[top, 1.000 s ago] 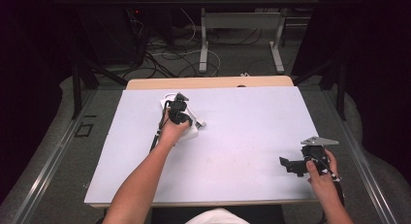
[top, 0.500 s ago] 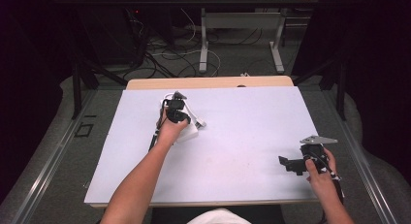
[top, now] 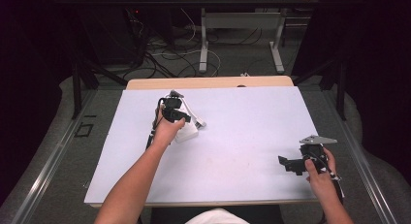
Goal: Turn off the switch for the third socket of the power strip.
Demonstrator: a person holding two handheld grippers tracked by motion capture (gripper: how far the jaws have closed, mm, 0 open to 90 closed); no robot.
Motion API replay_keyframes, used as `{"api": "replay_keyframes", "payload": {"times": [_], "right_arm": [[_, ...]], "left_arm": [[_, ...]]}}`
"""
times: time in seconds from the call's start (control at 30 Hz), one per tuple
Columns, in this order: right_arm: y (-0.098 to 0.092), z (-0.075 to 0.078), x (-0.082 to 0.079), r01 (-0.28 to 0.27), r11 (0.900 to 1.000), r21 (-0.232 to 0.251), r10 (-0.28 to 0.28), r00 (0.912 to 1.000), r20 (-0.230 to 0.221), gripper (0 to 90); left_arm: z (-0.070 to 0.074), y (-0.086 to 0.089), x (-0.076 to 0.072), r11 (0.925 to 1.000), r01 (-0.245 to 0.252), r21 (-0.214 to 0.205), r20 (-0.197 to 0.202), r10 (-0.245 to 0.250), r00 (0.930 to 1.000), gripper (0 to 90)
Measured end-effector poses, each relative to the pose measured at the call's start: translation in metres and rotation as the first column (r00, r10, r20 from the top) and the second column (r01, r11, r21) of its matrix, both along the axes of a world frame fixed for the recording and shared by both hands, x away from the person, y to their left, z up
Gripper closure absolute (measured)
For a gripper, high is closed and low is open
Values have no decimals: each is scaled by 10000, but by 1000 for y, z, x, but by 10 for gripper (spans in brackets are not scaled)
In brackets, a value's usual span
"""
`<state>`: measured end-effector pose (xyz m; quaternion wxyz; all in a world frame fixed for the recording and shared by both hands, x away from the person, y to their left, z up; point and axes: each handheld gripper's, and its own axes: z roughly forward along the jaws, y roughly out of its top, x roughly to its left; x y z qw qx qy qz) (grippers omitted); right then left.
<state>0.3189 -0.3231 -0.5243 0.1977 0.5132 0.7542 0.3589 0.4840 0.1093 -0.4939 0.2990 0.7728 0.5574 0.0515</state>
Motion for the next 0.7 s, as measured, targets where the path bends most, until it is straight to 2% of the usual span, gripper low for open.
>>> {"api": "replay_keyframes", "payload": {"times": [0.7], "right_arm": [[0,0,0,-28,10000,-9,28,10000,-9,0]], "left_arm": [[12,0,-10,9992,393,-45,408,-391,9984,611]]}}
